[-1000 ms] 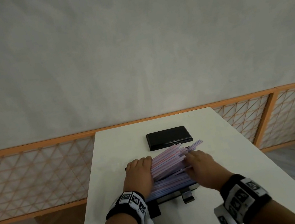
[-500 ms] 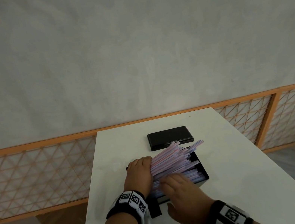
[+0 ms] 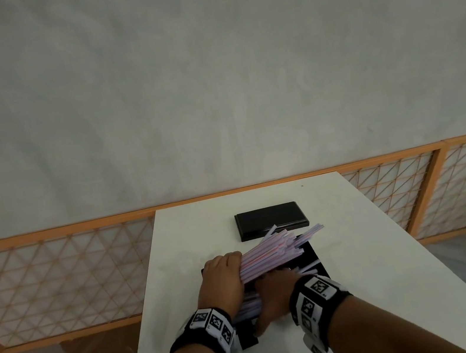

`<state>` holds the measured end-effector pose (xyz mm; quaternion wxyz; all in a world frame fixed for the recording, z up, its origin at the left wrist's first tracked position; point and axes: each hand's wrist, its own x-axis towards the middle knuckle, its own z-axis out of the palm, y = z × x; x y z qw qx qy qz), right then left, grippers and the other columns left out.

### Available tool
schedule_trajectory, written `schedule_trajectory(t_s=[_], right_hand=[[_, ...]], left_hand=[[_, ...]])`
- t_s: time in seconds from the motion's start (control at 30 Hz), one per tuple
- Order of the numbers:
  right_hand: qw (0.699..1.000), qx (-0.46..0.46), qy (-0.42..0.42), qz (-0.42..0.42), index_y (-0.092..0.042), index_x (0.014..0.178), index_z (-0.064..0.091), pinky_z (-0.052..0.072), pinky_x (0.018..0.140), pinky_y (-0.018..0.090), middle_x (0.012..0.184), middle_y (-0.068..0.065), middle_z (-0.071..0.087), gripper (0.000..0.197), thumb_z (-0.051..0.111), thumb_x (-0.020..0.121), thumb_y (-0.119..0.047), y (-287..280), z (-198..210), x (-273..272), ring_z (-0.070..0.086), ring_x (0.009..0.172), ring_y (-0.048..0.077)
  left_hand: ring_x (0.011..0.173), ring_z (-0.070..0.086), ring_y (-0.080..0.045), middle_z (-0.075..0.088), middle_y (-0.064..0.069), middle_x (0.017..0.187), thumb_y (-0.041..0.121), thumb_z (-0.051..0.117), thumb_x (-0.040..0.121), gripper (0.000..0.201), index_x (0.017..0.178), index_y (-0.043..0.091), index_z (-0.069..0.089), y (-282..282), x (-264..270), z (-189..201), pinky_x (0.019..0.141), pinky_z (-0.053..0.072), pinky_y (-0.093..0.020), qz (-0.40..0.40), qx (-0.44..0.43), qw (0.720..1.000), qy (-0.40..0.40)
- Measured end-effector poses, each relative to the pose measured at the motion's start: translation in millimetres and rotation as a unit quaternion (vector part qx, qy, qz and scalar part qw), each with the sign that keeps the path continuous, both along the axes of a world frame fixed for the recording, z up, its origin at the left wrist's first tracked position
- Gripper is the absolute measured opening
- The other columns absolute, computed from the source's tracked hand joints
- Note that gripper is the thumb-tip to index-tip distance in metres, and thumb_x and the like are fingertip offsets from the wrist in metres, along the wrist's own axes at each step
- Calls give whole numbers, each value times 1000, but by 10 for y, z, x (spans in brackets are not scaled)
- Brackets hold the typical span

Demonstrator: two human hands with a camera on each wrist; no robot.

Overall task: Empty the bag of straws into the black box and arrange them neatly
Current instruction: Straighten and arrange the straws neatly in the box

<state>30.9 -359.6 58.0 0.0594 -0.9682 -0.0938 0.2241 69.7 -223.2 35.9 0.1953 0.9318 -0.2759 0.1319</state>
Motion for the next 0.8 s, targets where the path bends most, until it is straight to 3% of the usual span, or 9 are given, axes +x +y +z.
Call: schedule_trajectory(t_s=[0.07, 0.2, 0.4, 0.53, 0.6, 0.7, 0.8], right_hand=[[999, 33, 10, -10, -31, 136, 42, 38, 105, 37, 137, -2, 52, 96, 76, 53, -67, -18, -17, 42, 48, 125, 23], [998, 52, 19, 2, -34, 142, 31, 31, 111, 42, 144, -5, 44, 113, 76, 45, -72, -27, -22, 99, 40, 132, 24], [997, 77, 22, 23, -30, 142, 33, 27, 113, 38, 146, -4, 41, 108, 82, 50, -61, -35, 34, 91, 35, 135, 23], [994, 102, 25, 41, -27, 140, 39, 29, 113, 38, 144, -1, 44, 97, 86, 57, -48, -66, 74, 65, 38, 133, 23], [993, 101, 16, 53, -26, 139, 41, 30, 112, 38, 144, -1, 45, 94, 84, 59, -50, -75, 64, 48, 39, 132, 23], [994, 84, -19, 69, -26, 137, 45, 32, 110, 39, 141, 0, 48, 90, 79, 61, -59, -69, 42, 0, 43, 129, 25], [986, 54, -126, 94, -21, 135, 47, 30, 110, 37, 139, 3, 50, 87, 76, 63, -61, -52, 51, -83, 43, 128, 25]], left_hand=[[69, 61, -26, 66, -5, 79, 6, 72, 61, 34, 93, 12, 64, 4, 4, -6, 68, 49, -37, 2, -4, 1000, -3], [67, 61, -22, 65, -1, 77, 9, 76, 58, 36, 91, 16, 63, 7, 2, -15, 66, 50, -36, 3, 4, 1000, -7], [64, 61, -18, 65, 3, 74, 11, 79, 50, 43, 88, 18, 63, 19, 23, -45, 64, 52, -31, -9, 16, 999, -39], [63, 62, -18, 65, 3, 73, 15, 63, 56, 33, 88, 18, 63, 18, 25, -60, 62, 52, -32, -5, 14, 998, -64], [64, 62, -19, 65, 2, 74, 13, 64, 56, 34, 90, 17, 63, 21, 38, -84, 64, 52, -33, -7, 13, 998, -65], [64, 62, -19, 65, 2, 74, 14, 62, 56, 34, 90, 18, 62, 26, 43, -94, 65, 51, -32, -7, 19, 997, -71], [64, 62, -17, 65, 4, 74, 15, 67, 56, 34, 89, 20, 62, 23, 42, -86, 64, 52, -31, -6, 25, 997, -75]])
